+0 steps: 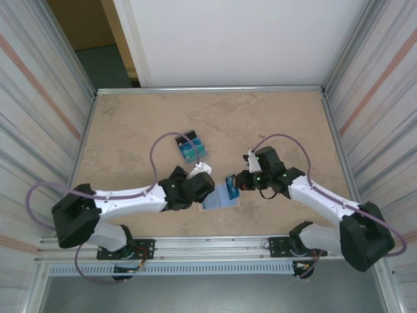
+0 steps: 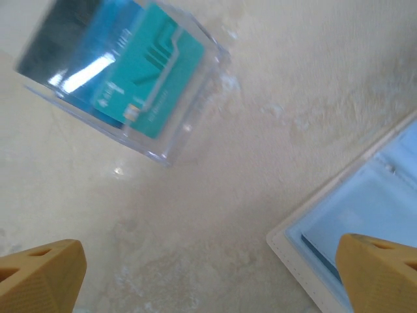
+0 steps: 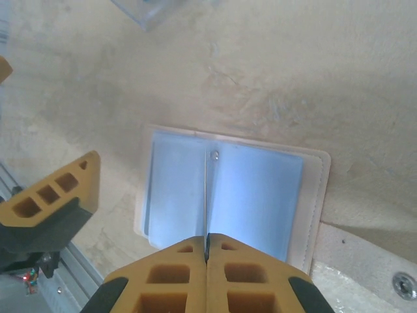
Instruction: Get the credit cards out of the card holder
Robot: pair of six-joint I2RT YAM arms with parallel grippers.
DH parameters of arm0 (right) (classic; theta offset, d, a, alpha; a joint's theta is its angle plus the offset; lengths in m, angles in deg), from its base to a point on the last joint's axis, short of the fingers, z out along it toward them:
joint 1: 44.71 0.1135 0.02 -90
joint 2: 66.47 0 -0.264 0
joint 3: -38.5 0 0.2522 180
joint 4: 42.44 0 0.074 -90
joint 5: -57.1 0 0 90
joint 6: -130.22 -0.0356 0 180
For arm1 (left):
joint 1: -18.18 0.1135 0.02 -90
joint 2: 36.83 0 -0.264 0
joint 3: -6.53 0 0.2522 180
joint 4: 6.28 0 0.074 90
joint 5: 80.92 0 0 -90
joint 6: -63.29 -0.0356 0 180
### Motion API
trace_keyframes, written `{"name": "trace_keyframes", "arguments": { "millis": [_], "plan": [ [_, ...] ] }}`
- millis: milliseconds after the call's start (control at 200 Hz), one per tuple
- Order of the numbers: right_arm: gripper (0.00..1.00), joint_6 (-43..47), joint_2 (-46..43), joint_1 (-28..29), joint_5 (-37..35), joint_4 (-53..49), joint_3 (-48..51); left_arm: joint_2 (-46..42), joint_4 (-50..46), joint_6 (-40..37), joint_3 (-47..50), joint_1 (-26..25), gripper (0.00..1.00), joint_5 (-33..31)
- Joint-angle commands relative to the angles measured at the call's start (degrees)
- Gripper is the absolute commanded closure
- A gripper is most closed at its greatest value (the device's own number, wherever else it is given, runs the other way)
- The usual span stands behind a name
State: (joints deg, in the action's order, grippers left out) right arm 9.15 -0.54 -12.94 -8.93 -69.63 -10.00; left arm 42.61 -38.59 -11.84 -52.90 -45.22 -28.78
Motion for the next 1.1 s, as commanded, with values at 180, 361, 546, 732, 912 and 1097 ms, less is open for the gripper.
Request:
{"name": "trace_keyframes", "arguments": {
  "millis": [180,361,546,732,912,1097],
  "plan": [
    [1.00,6.7,-8.2,2.0,-3.5,0.4,-2.1,-16.7,18.1,-4.1,7.0,8.3,0.03,11.4],
    [1.00,13.4,-10.9,3.9,-4.5,0.9,-5.3,-25.1,22.4,-10.8,11.1,19.4,0.06,33.0],
    [1.00,19.7,-10.6,4.9,-4.6,1.1,-8.6,-28.7,19.4,-19.8,10.3,24.7,0.08,47.4],
    [1.00,25.6,-9.5,5.6,1.5,-0.6,-12.6,-24.8,12.7,-30.1,5.0,25.3,0.13,64.5],
    [1.00,30.9,-6.0,7.2,4.7,-6.1,-17.1,-19.5,10.2,-34.2,-0.4,25.1,0.18,69.8],
    [1.00,32.7,-5.0,8.2,6.5,-7.8,-18.8,-16.1,6.2,-39.1,-4.6,23.6,0.29,71.9]
  ]
}}
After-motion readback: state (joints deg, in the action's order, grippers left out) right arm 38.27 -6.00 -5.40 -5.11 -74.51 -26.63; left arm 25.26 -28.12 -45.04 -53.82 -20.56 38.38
